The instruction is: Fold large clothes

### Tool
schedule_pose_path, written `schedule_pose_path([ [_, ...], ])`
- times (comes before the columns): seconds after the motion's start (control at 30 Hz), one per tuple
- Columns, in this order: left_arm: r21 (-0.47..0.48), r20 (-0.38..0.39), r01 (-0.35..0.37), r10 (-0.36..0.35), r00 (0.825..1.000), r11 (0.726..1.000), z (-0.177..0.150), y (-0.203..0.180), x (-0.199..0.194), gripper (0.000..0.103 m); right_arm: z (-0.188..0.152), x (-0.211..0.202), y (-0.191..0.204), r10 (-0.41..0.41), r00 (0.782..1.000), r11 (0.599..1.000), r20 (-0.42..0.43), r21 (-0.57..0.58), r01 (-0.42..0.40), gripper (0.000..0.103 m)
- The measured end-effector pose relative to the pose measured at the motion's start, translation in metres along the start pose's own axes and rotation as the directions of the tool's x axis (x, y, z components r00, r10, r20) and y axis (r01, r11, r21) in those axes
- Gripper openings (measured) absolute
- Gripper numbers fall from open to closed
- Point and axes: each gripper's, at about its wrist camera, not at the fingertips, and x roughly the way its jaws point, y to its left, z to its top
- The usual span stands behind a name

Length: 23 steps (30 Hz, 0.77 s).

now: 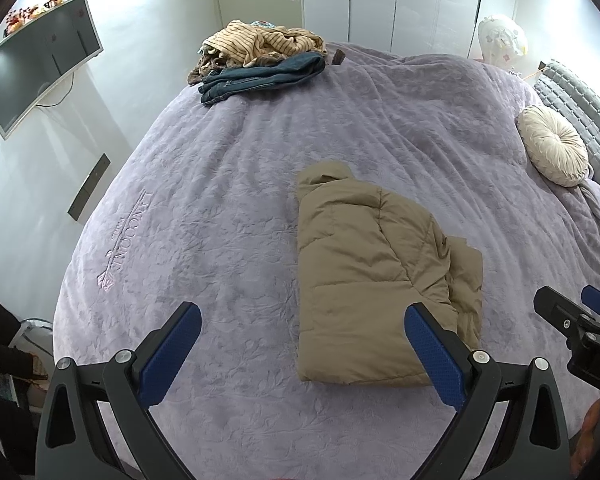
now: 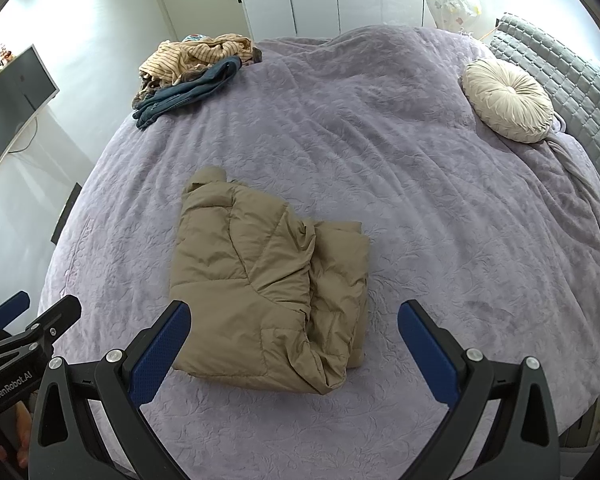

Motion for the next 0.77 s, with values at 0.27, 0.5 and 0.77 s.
schedule_pose_path([
  [0.27, 0.0, -0.001, 0.0, 0.0, 1.0, 1.0, -0.001, -0.0003, -0.0006, 0.102, -0.0008, 0.001, 0.0002, 0.001, 1.0, 1.0, -0.002, 0.001, -0.001, 0.103],
  [0.5, -0.007, -0.01, 0.008, -0.008, 1.0, 1.0, 0.0005, 0.0, 0.0009, 0.102, -0.0008, 0.0008, 0.0009, 0.0, 1.0, 1.0, -0.002, 0.001, 0.0, 0.103],
  [0.77, 0.004, -0.007, 0.019, -0.019, 1.0, 1.0, 0.002, 0.002, 0.0015, 0.102, -0.0012, 0.0021, 0.001, 0.001, 1.0, 1.0, -0.005, -0.001, -0.001, 0.103],
])
